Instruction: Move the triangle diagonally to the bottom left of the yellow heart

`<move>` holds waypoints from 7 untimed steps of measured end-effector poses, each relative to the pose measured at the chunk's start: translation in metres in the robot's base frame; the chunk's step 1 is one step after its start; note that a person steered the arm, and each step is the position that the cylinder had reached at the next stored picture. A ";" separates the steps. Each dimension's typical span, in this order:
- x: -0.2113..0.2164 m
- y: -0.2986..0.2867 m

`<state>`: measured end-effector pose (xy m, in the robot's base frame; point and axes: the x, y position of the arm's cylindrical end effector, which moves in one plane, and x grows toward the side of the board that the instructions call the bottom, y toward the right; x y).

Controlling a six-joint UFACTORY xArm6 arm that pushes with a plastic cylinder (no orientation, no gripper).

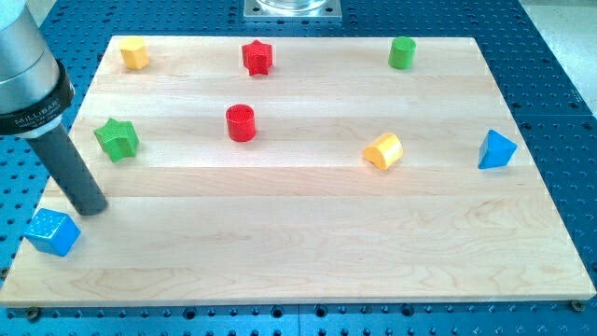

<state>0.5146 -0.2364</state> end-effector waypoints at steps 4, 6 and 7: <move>-0.137 0.447; -0.084 0.484; -0.084 0.492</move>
<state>0.4303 0.2559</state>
